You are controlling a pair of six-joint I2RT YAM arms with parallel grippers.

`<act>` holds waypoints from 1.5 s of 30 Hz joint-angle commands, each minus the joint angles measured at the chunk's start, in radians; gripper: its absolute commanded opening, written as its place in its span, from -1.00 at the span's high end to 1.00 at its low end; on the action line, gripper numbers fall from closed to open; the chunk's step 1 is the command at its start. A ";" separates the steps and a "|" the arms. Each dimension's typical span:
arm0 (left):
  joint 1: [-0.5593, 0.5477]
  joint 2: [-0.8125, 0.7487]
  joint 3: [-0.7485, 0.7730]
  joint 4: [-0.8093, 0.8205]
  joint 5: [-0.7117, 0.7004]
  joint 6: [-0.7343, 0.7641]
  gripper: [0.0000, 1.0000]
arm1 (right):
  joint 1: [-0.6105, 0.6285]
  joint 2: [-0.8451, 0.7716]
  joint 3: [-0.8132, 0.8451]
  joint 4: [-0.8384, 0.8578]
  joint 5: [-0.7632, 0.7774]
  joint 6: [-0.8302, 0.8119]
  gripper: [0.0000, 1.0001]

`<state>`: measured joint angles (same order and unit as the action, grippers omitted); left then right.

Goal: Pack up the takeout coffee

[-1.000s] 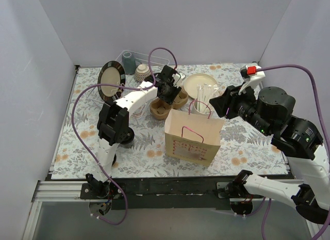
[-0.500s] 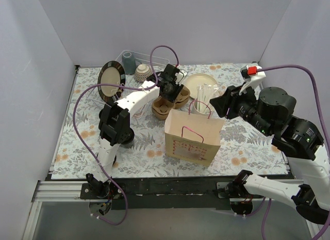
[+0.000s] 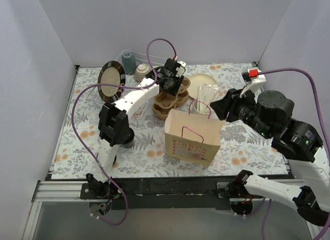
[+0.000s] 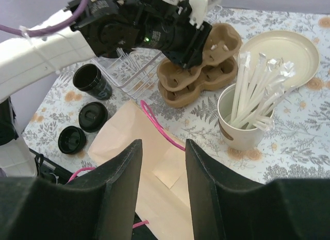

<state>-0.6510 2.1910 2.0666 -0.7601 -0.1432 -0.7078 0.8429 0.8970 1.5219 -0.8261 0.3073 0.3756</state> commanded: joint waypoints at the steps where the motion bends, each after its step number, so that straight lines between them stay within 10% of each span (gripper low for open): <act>1: -0.004 -0.125 0.044 0.022 -0.041 -0.081 0.86 | 0.004 0.017 0.046 -0.070 0.085 0.095 0.06; 18: -0.004 -0.390 -0.005 0.010 0.043 -0.153 1.00 | 0.004 -0.024 -0.052 -0.349 -0.048 0.367 -0.06; 32: -0.004 -0.726 -0.081 -0.002 0.486 -0.154 1.00 | 0.004 -0.004 -0.135 -0.459 0.013 0.384 -0.07; 45: -0.004 -0.810 -0.195 0.047 0.815 -0.213 1.00 | 0.004 -0.096 -0.250 -0.265 0.015 0.301 0.75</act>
<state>-0.6521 1.3716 1.8706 -0.7113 0.5610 -0.9131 0.8429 0.8204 1.2793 -1.1774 0.3107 0.7094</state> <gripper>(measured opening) 0.380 0.200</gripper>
